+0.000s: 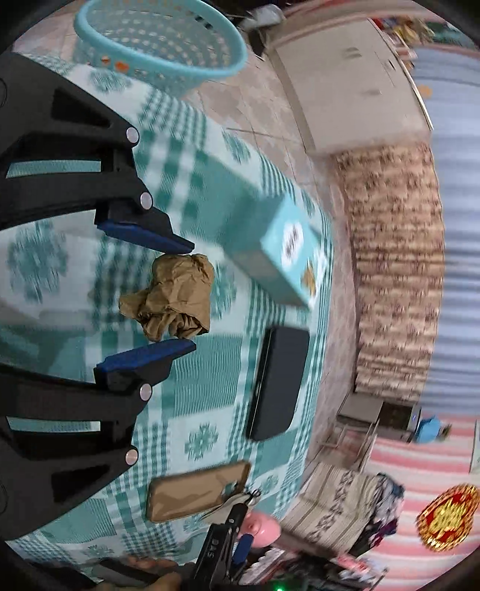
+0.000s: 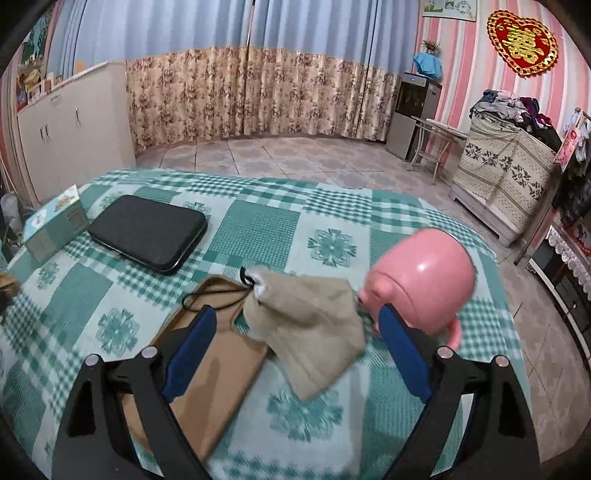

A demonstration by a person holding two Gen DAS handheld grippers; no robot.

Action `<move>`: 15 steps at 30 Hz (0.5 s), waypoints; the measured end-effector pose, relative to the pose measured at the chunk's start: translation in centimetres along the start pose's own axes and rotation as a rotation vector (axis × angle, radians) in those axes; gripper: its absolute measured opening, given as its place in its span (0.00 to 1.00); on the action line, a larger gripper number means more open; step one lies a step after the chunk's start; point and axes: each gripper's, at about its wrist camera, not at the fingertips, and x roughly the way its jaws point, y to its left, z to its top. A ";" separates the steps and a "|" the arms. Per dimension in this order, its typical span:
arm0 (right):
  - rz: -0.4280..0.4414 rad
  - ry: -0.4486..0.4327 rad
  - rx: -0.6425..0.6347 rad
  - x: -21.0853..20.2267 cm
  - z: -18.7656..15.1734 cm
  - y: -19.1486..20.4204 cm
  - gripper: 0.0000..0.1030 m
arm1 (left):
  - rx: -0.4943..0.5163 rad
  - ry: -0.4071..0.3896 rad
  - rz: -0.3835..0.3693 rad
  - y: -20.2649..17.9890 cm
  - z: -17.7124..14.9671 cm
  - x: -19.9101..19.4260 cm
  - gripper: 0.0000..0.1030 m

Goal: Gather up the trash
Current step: 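Grasp the crumpled brown paper with the left gripper while the right gripper grasps the beige cloth pouch, then carry the brown paper and beige pouch over the blue basket and release both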

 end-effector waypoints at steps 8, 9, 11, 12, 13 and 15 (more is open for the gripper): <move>-0.016 0.091 -0.010 2.4 0.6 0.6 0.49 | -0.063 -0.019 0.038 3.7 0.3 -1.6 0.45; -0.014 0.095 -0.002 2.5 0.5 0.6 0.44 | -0.064 -0.021 0.041 3.9 0.3 -1.8 0.45; -0.024 0.083 0.007 2.1 0.6 0.5 0.33 | -0.056 -0.030 0.056 4.1 0.3 -2.2 0.45; -0.028 0.078 0.012 2.0 0.7 0.5 0.26 | -0.054 -0.034 0.059 4.2 0.3 -2.4 0.45; -0.024 0.071 0.024 1.7 0.8 0.6 0.25 | -0.053 -0.042 0.059 4.4 0.3 -2.7 0.45; -0.021 0.051 0.030 0.8 1.1 0.6 0.23 | -0.054 -0.057 0.063 4.8 0.4 -3.5 0.45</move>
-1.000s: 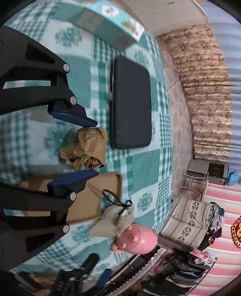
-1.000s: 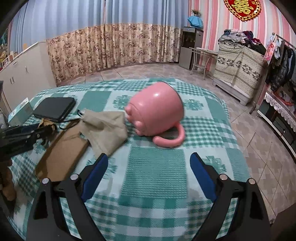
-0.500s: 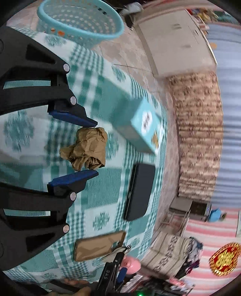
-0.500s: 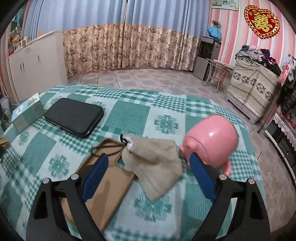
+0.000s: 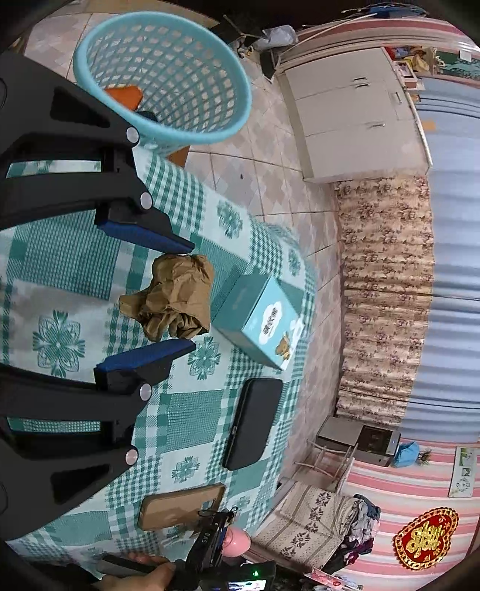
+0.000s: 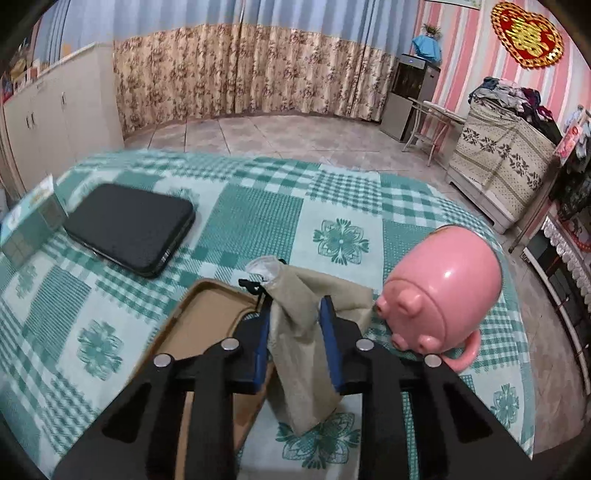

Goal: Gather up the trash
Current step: 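Carry the brown paper and beige pouch over the blue basket and release both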

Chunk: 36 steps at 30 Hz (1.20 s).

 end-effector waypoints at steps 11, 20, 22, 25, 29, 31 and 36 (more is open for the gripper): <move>0.119 -0.116 -0.093 -7.2 1.4 6.9 0.22 | -0.059 -0.029 0.022 4.9 -0.1 -2.6 0.45; 0.290 -0.171 -0.215 -12.1 1.2 17.2 0.22 | -0.117 -0.048 0.082 11.3 -0.2 -4.3 0.45; 0.321 -0.173 -0.224 -12.7 1.1 18.9 0.22 | -0.128 -0.054 0.101 13.1 0.0 -4.7 0.45; 0.371 -0.177 -0.241 -13.6 1.1 22.3 0.22 | -0.133 -0.063 0.145 15.9 0.4 -5.0 0.45; 0.439 -0.165 -0.249 -14.1 0.8 25.7 0.22 | -0.137 -0.055 0.203 20.1 0.6 -4.4 0.45; 0.462 -0.157 -0.268 -14.2 0.4 27.5 0.22 | -0.146 -0.046 0.219 22.0 0.6 -3.8 0.45; 0.501 -0.145 -0.328 -14.5 -0.7 31.5 0.22 | -0.167 -0.017 0.249 26.1 0.4 -2.1 0.45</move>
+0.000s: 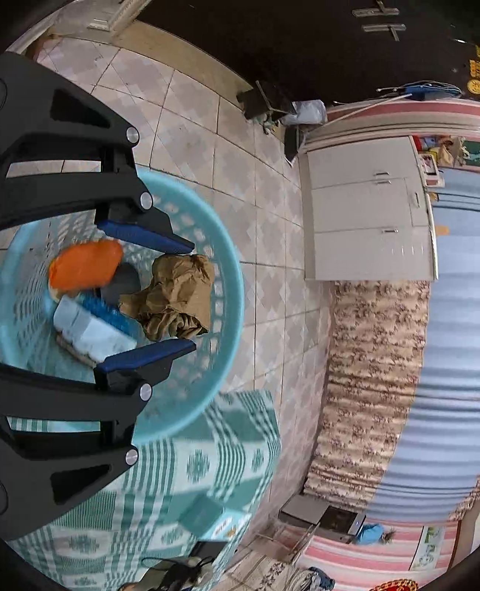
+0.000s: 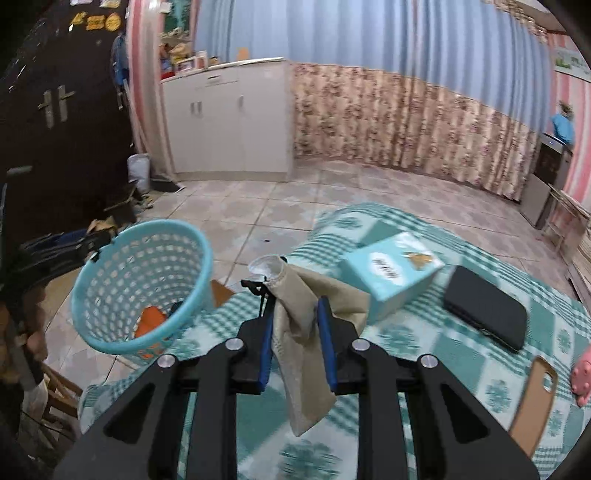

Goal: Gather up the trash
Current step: 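Carry the brown paper and beige pouch over the blue basket and release both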

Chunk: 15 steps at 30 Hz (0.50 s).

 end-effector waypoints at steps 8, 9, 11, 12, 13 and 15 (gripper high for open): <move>0.025 0.028 -0.027 1.7 0.0 2.0 0.22 | -0.008 0.046 0.008 2.1 -0.4 3.1 0.47; 0.024 0.029 -0.029 1.7 0.0 2.0 0.22 | -0.008 0.047 0.008 2.1 -0.5 3.1 0.47; 0.021 0.031 -0.028 1.8 0.1 1.9 0.22 | -0.010 0.061 0.000 2.6 -0.7 3.6 0.51; 0.022 0.031 -0.024 1.8 0.1 1.9 0.22 | -0.011 0.062 0.003 2.7 -0.7 3.7 0.57; 0.021 0.032 -0.020 2.0 0.2 2.0 0.22 | -0.012 0.061 0.010 2.8 -0.7 3.7 0.60; 0.024 0.035 -0.015 2.1 0.2 1.9 0.22 | -0.019 0.048 0.019 3.0 -0.7 3.4 0.74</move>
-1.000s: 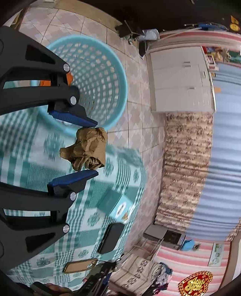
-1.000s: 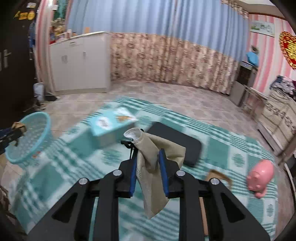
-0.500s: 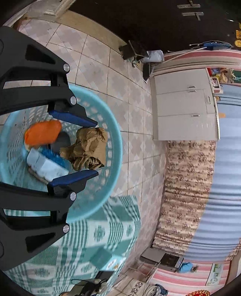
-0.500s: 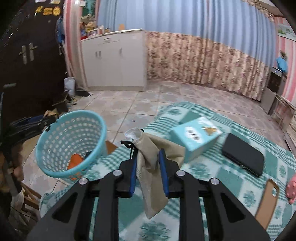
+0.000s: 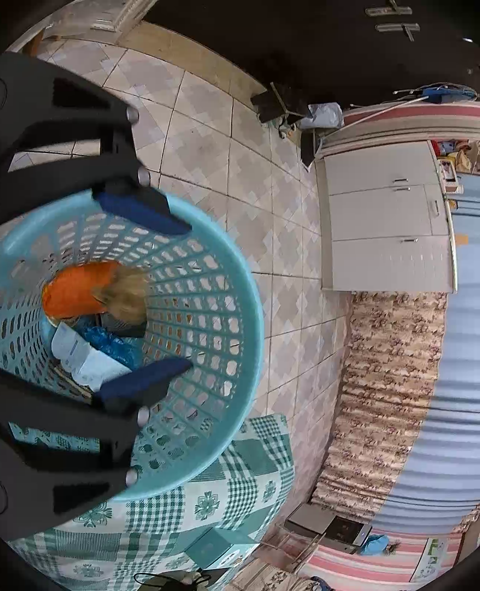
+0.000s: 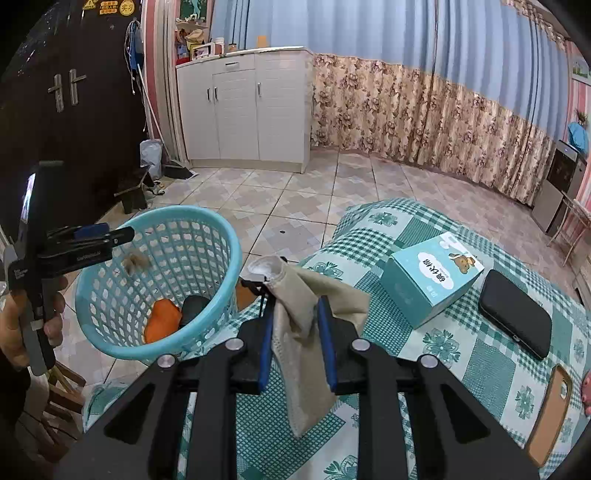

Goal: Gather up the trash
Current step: 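Carry the brown paper and beige pouch over the blue basket and release both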

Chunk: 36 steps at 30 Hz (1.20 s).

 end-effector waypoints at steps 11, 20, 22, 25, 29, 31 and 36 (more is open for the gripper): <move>0.029 -0.011 -0.020 0.6 1.0 1.6 0.22 | -0.038 -0.040 0.017 1.9 -0.2 -2.1 0.85; 0.131 -0.026 -0.050 3.0 3.4 7.0 0.22 | -0.005 -0.065 0.060 3.1 -0.7 -4.0 0.89; 0.149 -0.021 -0.069 3.9 3.7 8.6 0.22 | -0.002 -0.072 0.068 3.8 -0.6 -4.6 0.89; 0.172 -0.005 -0.077 5.3 4.0 10.1 0.22 | -0.009 -0.077 0.081 5.0 -0.5 -5.1 0.92; 0.211 0.021 -0.046 7.0 4.0 11.2 0.24 | -0.029 -0.077 0.094 6.6 -0.5 -5.6 0.92; 0.221 0.035 -0.051 7.9 3.8 12.0 0.25 | -0.037 -0.077 0.103 7.3 -0.7 -5.7 0.92; 0.196 0.036 -0.095 8.6 3.2 13.5 0.46 | -0.060 -0.072 0.115 8.4 -1.1 -5.7 0.93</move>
